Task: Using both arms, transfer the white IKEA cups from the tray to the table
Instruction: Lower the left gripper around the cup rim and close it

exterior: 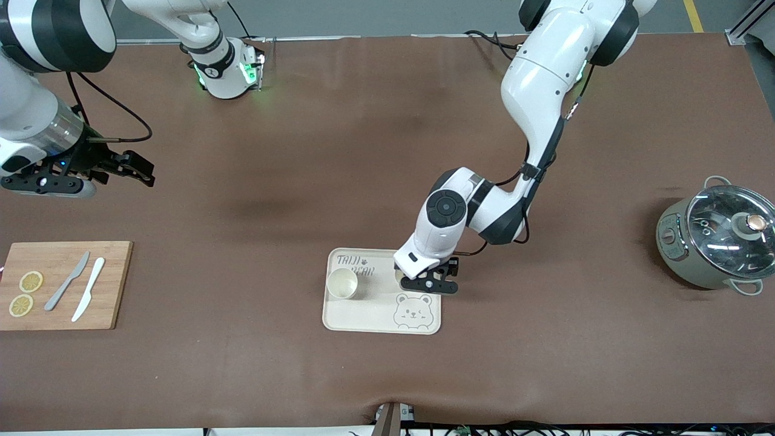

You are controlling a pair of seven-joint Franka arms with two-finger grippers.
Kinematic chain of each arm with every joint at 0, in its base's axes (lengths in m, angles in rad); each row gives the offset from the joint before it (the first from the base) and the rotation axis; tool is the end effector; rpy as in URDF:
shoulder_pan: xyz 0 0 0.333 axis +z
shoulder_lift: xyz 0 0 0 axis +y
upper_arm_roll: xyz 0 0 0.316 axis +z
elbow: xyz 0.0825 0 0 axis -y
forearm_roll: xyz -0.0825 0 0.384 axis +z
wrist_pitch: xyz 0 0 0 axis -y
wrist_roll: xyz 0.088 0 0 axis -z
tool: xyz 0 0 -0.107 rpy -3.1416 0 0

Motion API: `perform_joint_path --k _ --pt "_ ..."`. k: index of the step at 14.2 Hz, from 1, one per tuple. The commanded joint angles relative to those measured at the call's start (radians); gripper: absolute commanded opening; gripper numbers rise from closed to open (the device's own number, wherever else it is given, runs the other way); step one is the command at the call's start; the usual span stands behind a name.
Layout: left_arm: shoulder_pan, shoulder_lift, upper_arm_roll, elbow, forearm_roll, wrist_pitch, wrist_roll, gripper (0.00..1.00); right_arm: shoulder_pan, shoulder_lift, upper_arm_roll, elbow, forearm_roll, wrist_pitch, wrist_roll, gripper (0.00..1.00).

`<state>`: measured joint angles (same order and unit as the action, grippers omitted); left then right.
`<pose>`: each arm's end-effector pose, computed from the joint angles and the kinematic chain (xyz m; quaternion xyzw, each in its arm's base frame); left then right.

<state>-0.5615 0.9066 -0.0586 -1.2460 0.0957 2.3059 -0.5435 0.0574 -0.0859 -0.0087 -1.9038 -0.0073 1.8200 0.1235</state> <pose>0.6343 -0.4352 0.2292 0.9954 -0.0544 0.0733 0.0294 0.5352 0.0254 0.5342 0.9993 -0.0365 0.0013 0.0031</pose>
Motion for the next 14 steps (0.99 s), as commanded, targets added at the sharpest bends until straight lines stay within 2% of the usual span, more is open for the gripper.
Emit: perform_joint_path --k 1,7,8,9,10,13,14 --pt "-0.018 0.031 0.031 0.046 -0.01 0.007 0.016 1.0 0.004 -0.018 0.001 -0.012 -0.011 0.004 0.019 1.0" --pt "-0.018 0.032 0.036 0.046 -0.011 0.015 0.016 1.0 0.004 -0.02 0.003 -0.012 -0.011 0.004 0.019 1.0" --pt "-0.017 0.031 0.034 0.045 -0.013 0.015 0.013 0.9 0.004 -0.02 0.003 -0.012 -0.011 0.005 0.019 1.0" --pt "-0.017 0.031 0.033 0.045 -0.02 0.015 0.004 0.63 0.004 -0.02 0.001 -0.012 -0.011 0.005 0.019 1.0" --pt "-0.015 0.029 0.033 0.043 -0.042 0.012 0.002 0.27 0.004 -0.02 0.001 -0.012 -0.011 0.004 0.019 1.0" --pt "-0.017 0.022 0.033 0.037 -0.068 -0.002 0.002 0.0 0.004 -0.02 0.003 -0.012 -0.011 0.005 0.019 1.0" --pt "-0.018 0.018 0.033 0.036 -0.068 -0.014 -0.004 0.0 0.004 -0.02 0.003 -0.012 -0.011 0.005 0.019 1.0"
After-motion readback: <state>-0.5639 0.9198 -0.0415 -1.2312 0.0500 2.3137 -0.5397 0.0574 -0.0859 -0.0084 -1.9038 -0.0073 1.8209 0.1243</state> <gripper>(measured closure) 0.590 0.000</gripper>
